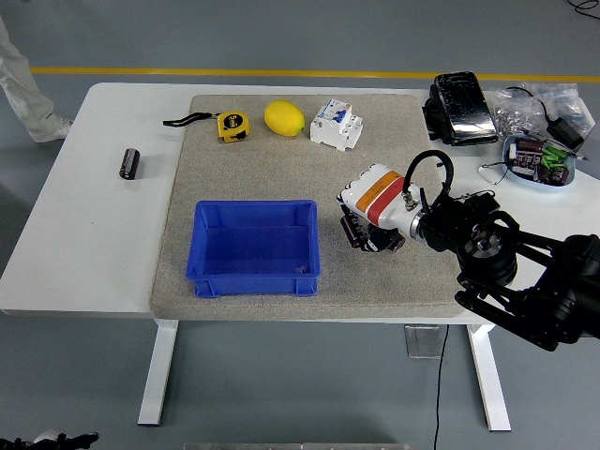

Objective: Pick up the battery,place it into the box

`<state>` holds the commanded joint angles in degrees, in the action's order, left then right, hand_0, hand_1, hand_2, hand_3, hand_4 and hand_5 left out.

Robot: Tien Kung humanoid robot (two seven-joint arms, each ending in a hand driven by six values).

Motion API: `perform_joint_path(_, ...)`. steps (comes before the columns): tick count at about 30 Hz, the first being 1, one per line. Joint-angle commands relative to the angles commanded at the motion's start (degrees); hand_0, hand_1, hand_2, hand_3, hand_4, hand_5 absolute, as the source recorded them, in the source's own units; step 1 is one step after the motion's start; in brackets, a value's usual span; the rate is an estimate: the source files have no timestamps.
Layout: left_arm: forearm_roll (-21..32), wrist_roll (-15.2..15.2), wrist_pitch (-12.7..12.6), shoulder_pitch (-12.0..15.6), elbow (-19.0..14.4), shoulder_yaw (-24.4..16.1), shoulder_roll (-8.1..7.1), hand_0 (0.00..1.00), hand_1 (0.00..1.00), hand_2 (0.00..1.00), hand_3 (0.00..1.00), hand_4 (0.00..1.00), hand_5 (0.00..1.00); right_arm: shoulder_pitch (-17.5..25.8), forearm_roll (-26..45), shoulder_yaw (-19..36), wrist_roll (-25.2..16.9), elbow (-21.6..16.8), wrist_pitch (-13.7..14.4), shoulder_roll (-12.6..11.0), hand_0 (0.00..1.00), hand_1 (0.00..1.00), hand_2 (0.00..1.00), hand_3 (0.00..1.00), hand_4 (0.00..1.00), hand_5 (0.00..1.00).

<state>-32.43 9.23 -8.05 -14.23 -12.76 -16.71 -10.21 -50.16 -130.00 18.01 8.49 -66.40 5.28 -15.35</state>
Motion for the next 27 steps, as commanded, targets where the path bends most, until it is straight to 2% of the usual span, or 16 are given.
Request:
perform_joint_path(11,0.43,-0.20,0.10,0.17,-0.11,0.48,-0.19,0.726,0.702,0.752,0.635,0.640,0.547,-0.28,0.00,4.47,1.91,-6.54,0.10,1.21,0.002,0.148,0.542,0.521,0.949,0.198)
perform_joint_path(19,-0.98,0.18,0.03,0.89,0.03,-0.55,0.11,0.725,0.702,0.752,0.634,0.640,0.547,-0.76,0.00,1.20,2.64,-13.11,-0.75,2.17,0.002,0.150,0.542,0.522,0.947,0.199)
perform_joint_path(21,-1.25,0.24,0.03,0.92,0.02,-0.65,0.16,0.725,0.702,0.752,0.634,0.640,0.547,-1.14,0.00,-0.21,2.64,-13.49,-1.05,2.69,0.002,0.150,0.542,0.522,0.947,0.199)
perform_joint_path(22,-1.33,0.25,0.04,0.92,0.02,-0.67,0.17,0.727,0.705,0.752,0.634,0.640,0.548,-1.34,0.00,-0.76,2.60,-13.45,-1.18,2.93,0.007,0.166,0.576,0.555,0.952,0.219)
perform_joint_path(27,-2.28,0.45,0.08,0.81,0.03,-1.08,0.32,0.727,0.705,0.752,0.634,0.640,0.548,-2.61,0.00,-3.11,2.46,-11.92,-1.45,4.58,0.007,0.166,0.576,0.555,0.952,0.219)
